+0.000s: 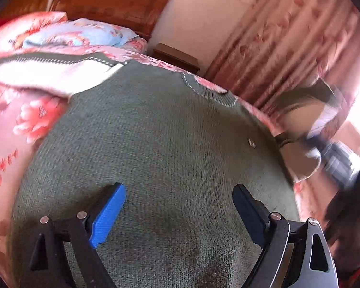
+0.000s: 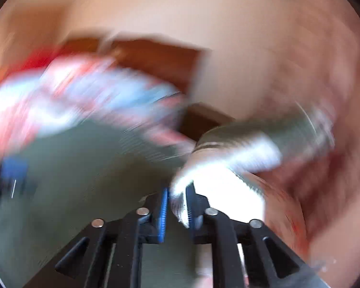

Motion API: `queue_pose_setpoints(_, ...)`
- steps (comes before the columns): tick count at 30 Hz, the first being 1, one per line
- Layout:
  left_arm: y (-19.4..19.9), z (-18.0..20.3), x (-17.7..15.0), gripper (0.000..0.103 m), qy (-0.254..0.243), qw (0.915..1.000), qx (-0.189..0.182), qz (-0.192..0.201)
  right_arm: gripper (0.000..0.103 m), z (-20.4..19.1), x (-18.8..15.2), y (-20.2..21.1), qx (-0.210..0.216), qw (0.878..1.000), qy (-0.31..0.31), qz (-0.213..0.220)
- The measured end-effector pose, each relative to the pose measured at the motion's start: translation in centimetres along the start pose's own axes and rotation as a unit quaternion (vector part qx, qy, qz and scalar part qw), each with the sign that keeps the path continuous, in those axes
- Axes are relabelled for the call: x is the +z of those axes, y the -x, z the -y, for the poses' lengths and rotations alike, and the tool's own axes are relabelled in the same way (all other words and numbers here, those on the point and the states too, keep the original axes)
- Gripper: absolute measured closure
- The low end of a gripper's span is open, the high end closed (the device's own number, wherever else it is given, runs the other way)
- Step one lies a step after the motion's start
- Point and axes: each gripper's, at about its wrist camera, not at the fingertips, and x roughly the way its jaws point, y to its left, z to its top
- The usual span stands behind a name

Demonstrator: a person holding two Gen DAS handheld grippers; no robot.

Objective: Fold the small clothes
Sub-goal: 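Carry the sleeve across the sweater body with the right gripper and release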

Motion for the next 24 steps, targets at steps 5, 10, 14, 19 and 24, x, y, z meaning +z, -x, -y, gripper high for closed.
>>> queue_pose_setpoints(5,0.2,-0.2,0.0,0.0,0.005,0.9999,-0.012,0.0,0.07,-4.2,-1.7,-2.7,0.052,0.997,-0.006,-0.058)
queue_pose_setpoints(10,-0.3,0.4,0.3,0.0,-0.006,0.9999,-0.003,-0.014,0.069,-0.8,-5.1,-1.6,0.077,0.988,-0.096,-0.089)
queue_pose_setpoints(14,-0.3,1.5,2.3,0.0,0.018,0.9991,-0.03,-0.024,0.069,-1.6,-7.7,-0.4,0.096,0.981,-0.121,-0.117)
queue_pose_setpoints(19,-2.6,3.3,7.6,0.0,-0.019,0.9986,0.045,-0.018,0.068,-1.8,-8.0,-0.3,0.092,0.98,-0.144,-0.104)
queue_pose_setpoints(24,-8.0,1.8,9.6,0.0,-0.018,0.9896,0.131,-0.058,0.068,-1.9,-8.0,-0.2,0.091,0.98,-0.145,-0.1)
